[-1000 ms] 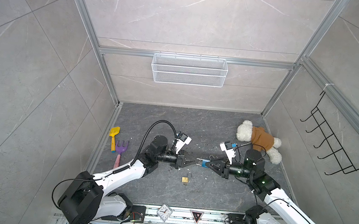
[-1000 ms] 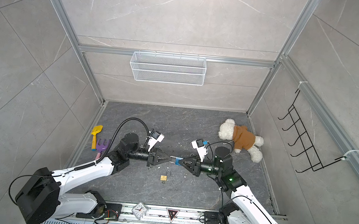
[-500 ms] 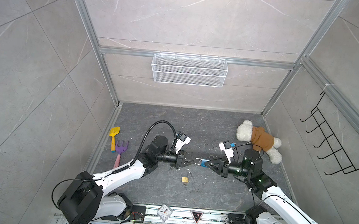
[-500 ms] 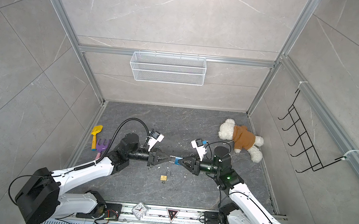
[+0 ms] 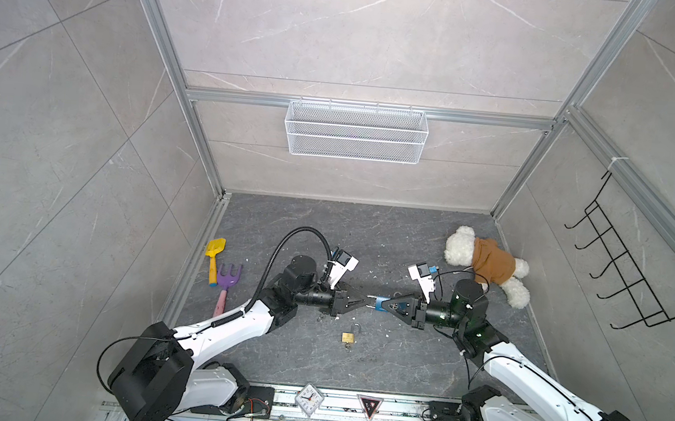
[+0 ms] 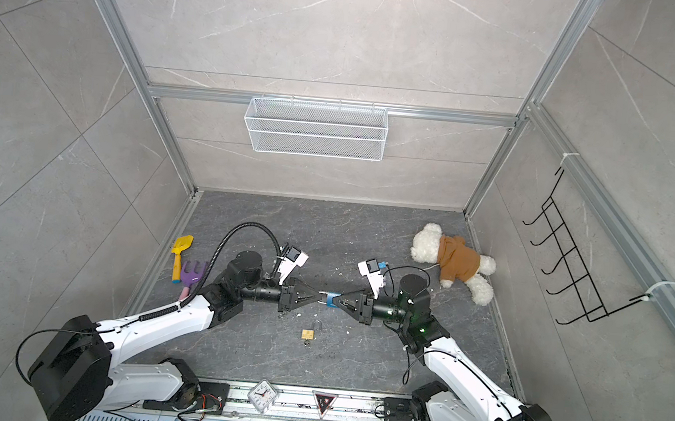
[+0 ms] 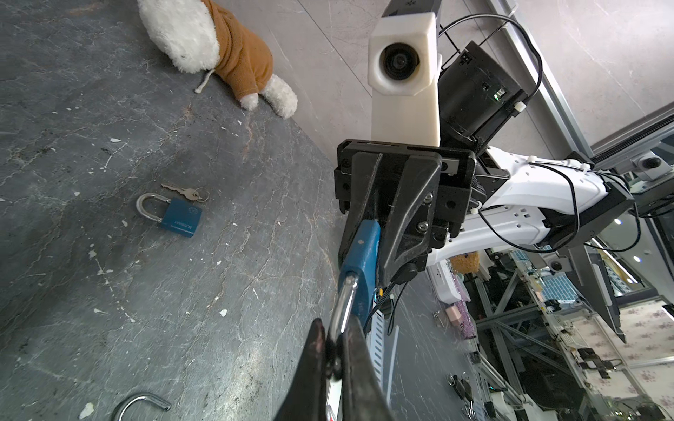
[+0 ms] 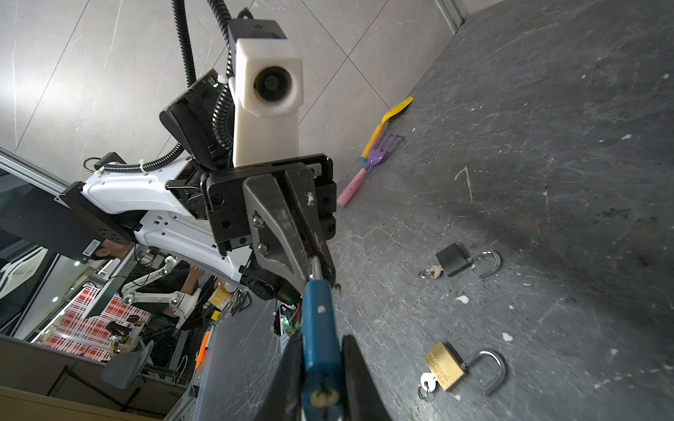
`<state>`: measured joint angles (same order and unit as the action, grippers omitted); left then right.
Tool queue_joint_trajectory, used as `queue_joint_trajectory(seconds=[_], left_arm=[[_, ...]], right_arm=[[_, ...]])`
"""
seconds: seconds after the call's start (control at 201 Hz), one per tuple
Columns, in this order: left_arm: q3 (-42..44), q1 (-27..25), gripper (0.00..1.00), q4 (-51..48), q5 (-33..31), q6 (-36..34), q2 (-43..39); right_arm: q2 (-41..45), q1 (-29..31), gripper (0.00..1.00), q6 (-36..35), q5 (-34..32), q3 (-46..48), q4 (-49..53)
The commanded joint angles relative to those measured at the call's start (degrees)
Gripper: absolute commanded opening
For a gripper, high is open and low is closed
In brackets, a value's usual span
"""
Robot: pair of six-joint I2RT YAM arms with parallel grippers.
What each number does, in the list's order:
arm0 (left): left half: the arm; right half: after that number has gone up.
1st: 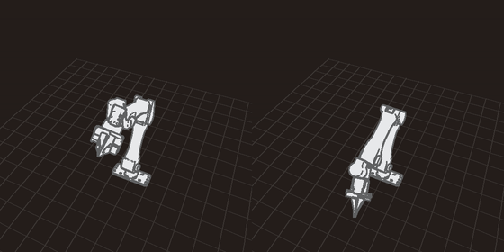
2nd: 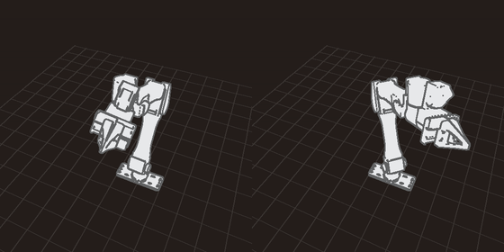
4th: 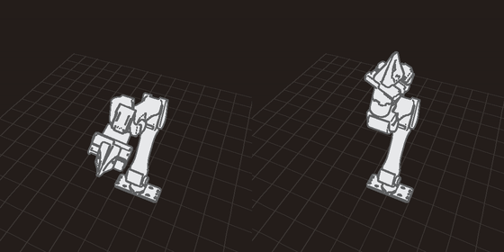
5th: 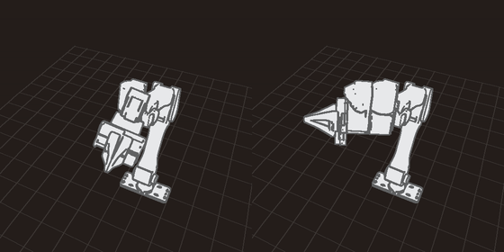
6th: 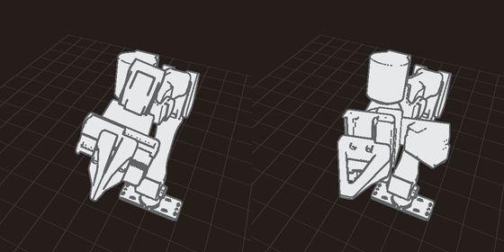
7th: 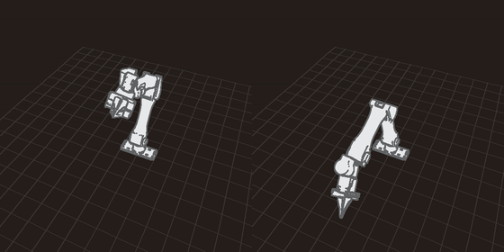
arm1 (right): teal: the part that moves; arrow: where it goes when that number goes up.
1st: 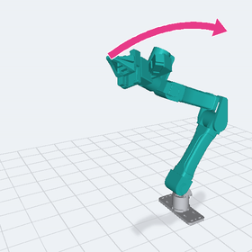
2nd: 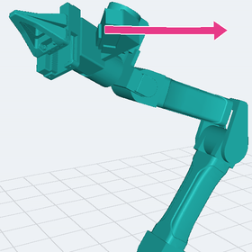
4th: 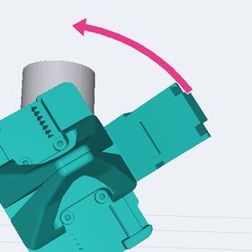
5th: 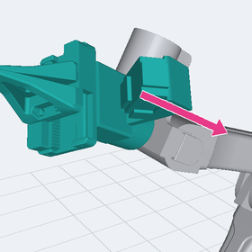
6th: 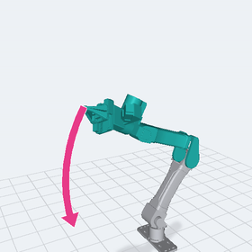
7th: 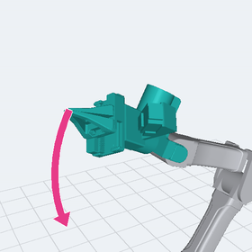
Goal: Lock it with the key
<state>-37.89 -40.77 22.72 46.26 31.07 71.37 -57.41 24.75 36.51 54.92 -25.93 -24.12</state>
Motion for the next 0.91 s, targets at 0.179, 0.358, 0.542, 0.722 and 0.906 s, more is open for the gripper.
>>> queue_joint_trajectory(seconds=[0.179, 0.358, 0.542, 0.722, 0.906], left_arm=[[-4.30, -6.79, 0.00, 6.46, 6.82, -1.95, -0.89], [-4.39, -7.04, 0.00, 7.70, 6.96, -1.32, -0.57], [-4.56, -7.12, 0.00, 7.88, 6.30, -1.27, 0.09], [-4.80, -7.23, 0.00, 8.39, 6.22, -0.76, 0.74], [-5.09, -7.21, 0.00, 8.25, 6.21, -0.91, 0.73]], right_arm=[[-2.95, 0.97, 0.00, 2.43, -3.50, 0.55, -6.07], [-3.35, 1.11, 0.00, 2.51, -3.41, 0.76, -6.40], [-4.00, 1.14, 0.00, 2.60, -3.59, 1.41, -7.22], [-4.82, 1.17, 0.00, 3.26, -3.68, 2.35, -8.92], [-5.60, 1.28, 0.00, 3.57, -3.68, 2.64, -9.90]])
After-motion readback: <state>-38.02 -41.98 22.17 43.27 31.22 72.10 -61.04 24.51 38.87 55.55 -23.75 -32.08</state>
